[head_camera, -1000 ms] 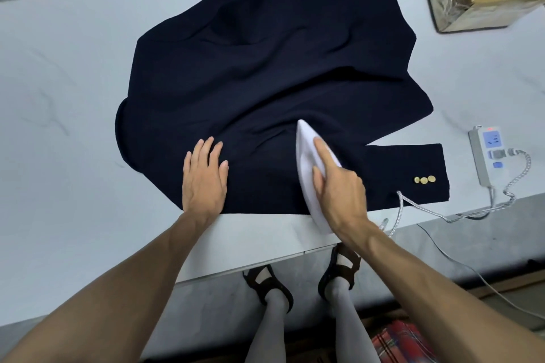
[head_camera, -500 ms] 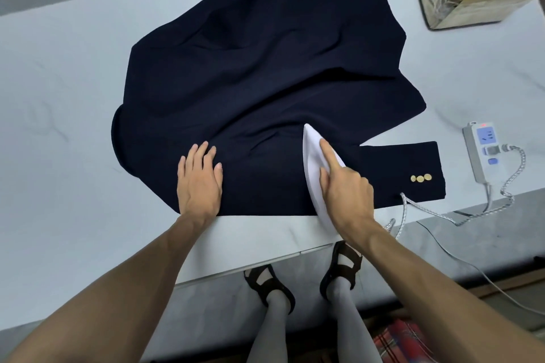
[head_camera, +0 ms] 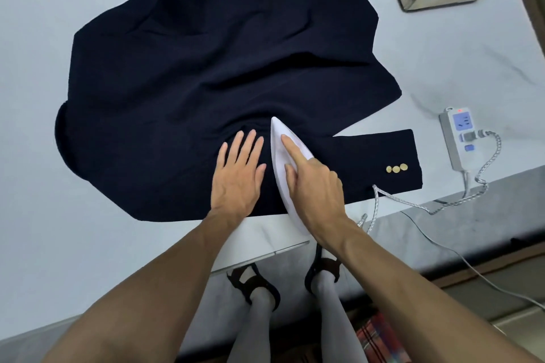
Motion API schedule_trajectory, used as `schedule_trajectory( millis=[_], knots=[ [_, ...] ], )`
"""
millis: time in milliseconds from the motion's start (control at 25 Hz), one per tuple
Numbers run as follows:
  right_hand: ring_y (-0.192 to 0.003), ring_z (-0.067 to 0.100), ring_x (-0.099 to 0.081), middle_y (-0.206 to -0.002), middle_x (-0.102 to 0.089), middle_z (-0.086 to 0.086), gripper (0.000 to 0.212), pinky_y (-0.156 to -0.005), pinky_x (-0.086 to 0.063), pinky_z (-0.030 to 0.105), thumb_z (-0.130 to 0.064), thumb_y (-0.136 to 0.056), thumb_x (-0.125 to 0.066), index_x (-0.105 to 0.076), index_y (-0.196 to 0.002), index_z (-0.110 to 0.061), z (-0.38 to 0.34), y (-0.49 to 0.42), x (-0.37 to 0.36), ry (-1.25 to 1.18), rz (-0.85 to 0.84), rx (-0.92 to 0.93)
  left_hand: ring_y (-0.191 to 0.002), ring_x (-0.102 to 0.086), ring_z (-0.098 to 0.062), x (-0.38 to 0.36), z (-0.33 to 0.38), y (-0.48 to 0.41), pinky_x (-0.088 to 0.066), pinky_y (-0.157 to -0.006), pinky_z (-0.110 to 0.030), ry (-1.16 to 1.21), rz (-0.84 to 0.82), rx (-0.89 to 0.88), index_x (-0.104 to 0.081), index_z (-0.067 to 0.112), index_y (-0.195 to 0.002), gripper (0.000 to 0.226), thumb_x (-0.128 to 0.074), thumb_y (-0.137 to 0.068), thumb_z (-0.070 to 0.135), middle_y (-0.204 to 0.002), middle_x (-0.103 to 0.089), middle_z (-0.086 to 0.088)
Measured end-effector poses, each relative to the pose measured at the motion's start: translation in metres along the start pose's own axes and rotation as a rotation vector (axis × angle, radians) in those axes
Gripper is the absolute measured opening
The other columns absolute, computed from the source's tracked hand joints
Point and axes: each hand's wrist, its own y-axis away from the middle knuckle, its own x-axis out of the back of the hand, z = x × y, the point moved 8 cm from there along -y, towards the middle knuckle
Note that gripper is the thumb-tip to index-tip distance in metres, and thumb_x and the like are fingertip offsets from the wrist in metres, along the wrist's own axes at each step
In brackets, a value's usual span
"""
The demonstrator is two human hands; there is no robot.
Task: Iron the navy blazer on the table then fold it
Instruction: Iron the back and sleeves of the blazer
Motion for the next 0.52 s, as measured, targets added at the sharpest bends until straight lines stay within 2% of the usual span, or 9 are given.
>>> schedule_trajectory(
  millis=[120,280,440,520],
  knots=[
    [-0.061,0.024,-0.049,-0.078,-0.048,0.003,0.057,-0.056,-0.036,0.033,-0.034,-0.103,-0.039,-0.011,-0.151,-0.046,0.001,-0.001,-0.001,0.044,-0.023,0.029,-0.153,-0.008,-0.021,0.001,0.001,-0.001,-0.008,-0.123,-0.043,-0.018,-0.008,-0.003,-0.016,0.018,-0.157,0.056,-0.014,-0.105,0.039,-0.166,-0.014,-0.001],
    [-0.042,0.021,-0.034,-0.066,-0.045,0.001,0.075,-0.043,-0.028,0.028,-0.018,-0.093,-0.061,-0.020,-0.148,-0.047,0.020,0.003,-0.001,0.232,0.010,0.080,-0.153,-0.008,-0.021,0.000,-0.001,-0.002,-0.008,-0.123,-0.043,0.012,-0.034,0.013,-0.019,0.019,-0.157,0.058,-0.022,-0.105,0.042,-0.166,-0.014,0.000],
    [-0.055,0.026,-0.048,-0.076,-0.047,0.002,0.058,-0.052,-0.036,0.033,-0.028,-0.103,-0.039,-0.013,-0.150,-0.050,0.036,0.014,0.005,0.091,-0.040,0.029,-0.153,-0.007,-0.021,0.000,-0.001,-0.003,-0.009,-0.123,-0.043,0.015,-0.042,0.010,-0.020,0.019,-0.157,0.059,-0.025,-0.104,0.045,-0.165,-0.015,0.000],
    [-0.063,0.028,-0.054,-0.077,-0.048,0.003,0.055,-0.057,-0.035,0.034,-0.033,-0.103,-0.036,-0.013,-0.150,-0.049,0.043,0.012,0.013,0.018,-0.003,-0.041,-0.153,-0.007,-0.021,-0.001,-0.001,-0.003,-0.009,-0.123,-0.043,0.015,-0.032,0.010,-0.020,0.019,-0.157,0.059,-0.025,-0.105,0.045,-0.165,-0.015,0.000]
  ],
)
